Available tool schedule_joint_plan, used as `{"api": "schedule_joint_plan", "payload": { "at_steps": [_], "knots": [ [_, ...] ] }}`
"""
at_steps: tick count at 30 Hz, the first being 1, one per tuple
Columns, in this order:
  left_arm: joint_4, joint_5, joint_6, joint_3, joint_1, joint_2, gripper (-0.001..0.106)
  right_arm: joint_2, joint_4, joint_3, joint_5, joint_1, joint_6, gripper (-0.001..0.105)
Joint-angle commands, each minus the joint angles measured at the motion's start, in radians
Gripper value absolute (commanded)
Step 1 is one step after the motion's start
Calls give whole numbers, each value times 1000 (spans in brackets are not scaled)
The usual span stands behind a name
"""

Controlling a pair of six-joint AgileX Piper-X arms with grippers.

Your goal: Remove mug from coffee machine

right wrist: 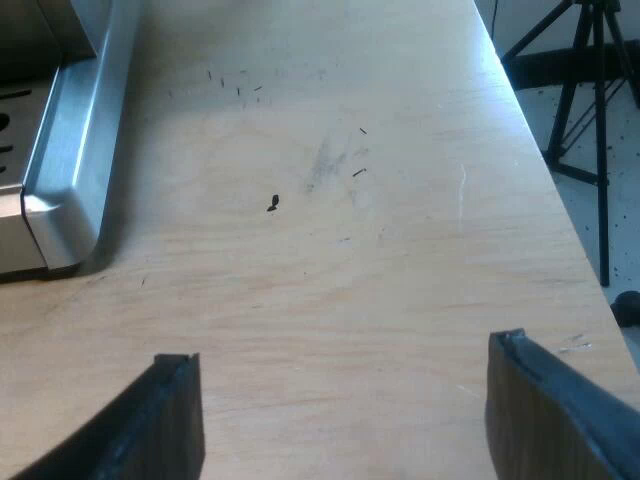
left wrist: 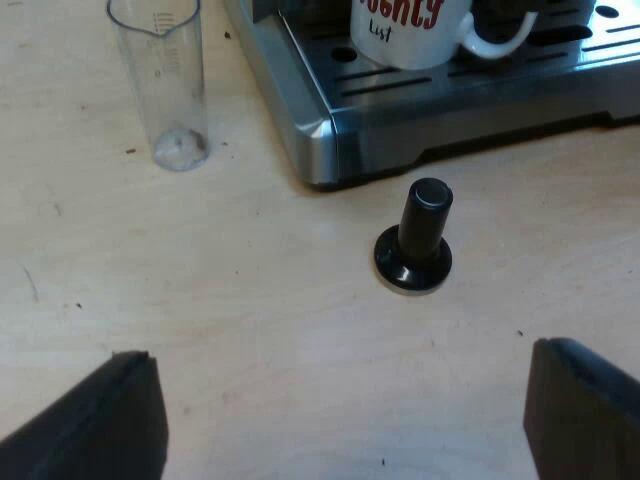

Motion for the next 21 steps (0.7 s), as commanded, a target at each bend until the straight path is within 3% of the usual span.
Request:
{"api": "schedule_joint_plan", "payload": {
  "at_steps": [1, 11, 18, 21],
  "knots": [
    [-41, 6, 4, -1, 0, -38, 87, -47, -3, -7, -1, -4, -4, 62],
    [-123, 4, 4, -5, 0, -38, 87, -41, 0, -37, -11, 4, -4, 62],
    [-191, 29, 4, -16, 0, 17, 87, 73, 0, -157, -82, 95, -32, 62],
    [-217, 65, 4, -48, 0, 97, 87, 145, 0, -204, -87, 136, -47, 62]
  ]
}}
